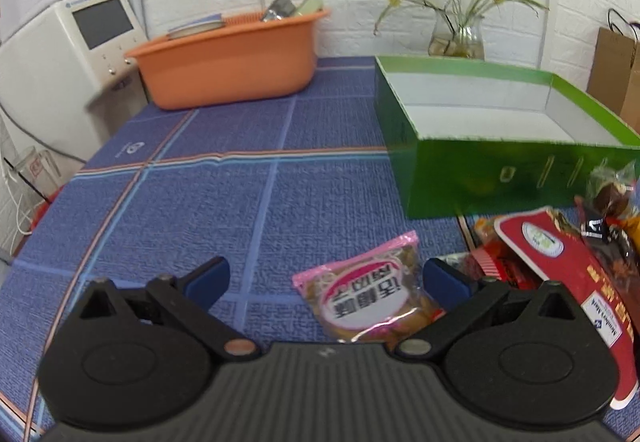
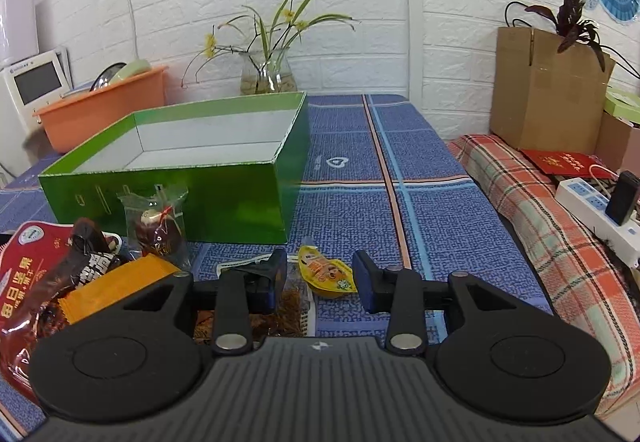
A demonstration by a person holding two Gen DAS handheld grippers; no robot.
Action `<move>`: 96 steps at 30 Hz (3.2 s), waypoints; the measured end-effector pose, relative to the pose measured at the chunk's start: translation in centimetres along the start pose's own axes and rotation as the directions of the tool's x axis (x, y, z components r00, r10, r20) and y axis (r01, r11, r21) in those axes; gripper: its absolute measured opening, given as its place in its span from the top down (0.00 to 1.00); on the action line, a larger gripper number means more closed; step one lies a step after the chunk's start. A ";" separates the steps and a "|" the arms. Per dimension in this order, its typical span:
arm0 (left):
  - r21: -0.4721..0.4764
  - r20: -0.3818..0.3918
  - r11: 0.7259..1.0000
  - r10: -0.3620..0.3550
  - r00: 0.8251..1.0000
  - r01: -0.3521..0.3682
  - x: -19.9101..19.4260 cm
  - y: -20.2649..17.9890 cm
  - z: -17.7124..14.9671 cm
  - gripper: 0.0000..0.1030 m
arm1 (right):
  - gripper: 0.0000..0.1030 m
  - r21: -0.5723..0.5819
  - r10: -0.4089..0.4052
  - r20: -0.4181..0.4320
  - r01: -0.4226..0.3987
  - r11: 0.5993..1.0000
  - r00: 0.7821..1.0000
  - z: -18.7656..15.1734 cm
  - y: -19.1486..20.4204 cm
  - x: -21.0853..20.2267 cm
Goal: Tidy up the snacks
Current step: 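Grasp the small yellow packet with the right tool while the left grasps the pink-labeled bag, then carry both packets into the green box while the left tool releases the pink bag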
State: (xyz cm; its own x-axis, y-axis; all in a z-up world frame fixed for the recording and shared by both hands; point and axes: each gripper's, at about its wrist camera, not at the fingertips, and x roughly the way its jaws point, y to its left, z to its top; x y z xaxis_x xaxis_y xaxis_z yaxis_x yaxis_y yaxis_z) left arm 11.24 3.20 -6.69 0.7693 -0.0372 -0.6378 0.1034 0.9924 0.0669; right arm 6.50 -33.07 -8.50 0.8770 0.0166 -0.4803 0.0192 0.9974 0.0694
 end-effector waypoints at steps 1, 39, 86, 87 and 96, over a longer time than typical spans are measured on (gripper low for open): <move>0.007 -0.005 1.000 -0.010 1.000 0.010 0.2 -0.2 -0.1 0.00 | 0.38 -0.005 0.001 -0.006 -0.001 1.000 1.000 0.0 0.1 0.2; 0.021 0.247 0.981 -0.191 0.950 0.192 -12.6 -0.2 2.4 0.45 | 0.62 0.145 0.235 0.144 -0.255 0.956 0.961 5.8 3.9 -8.9; 0.036 0.281 0.979 -0.201 0.938 0.199 3.8 -8.0 11.2 0.47 | 0.61 0.232 0.270 -0.031 -0.256 0.938 0.962 9.4 3.9 8.6; 0.035 0.278 0.979 -0.203 0.939 0.202 4.0 -7.9 11.1 0.44 | 0.61 0.227 0.269 -0.037 -0.254 0.940 0.963 9.4 4.1 8.9; 0.026 0.329 0.985 -0.170 0.929 0.171 2.8 -5.5 11.1 0.31 | 0.00 0.222 0.239 0.001 -0.233 0.947 0.971 9.6 3.9 7.9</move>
State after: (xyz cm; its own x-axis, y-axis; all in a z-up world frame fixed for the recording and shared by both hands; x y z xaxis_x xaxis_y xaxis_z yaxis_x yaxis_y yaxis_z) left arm 19.81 -3.68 -0.30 0.9043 -0.2421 -0.3516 0.2501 0.9679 -0.0233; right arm 18.10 -29.71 -3.58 0.8565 0.2545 -0.4490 -0.0796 0.9247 0.3722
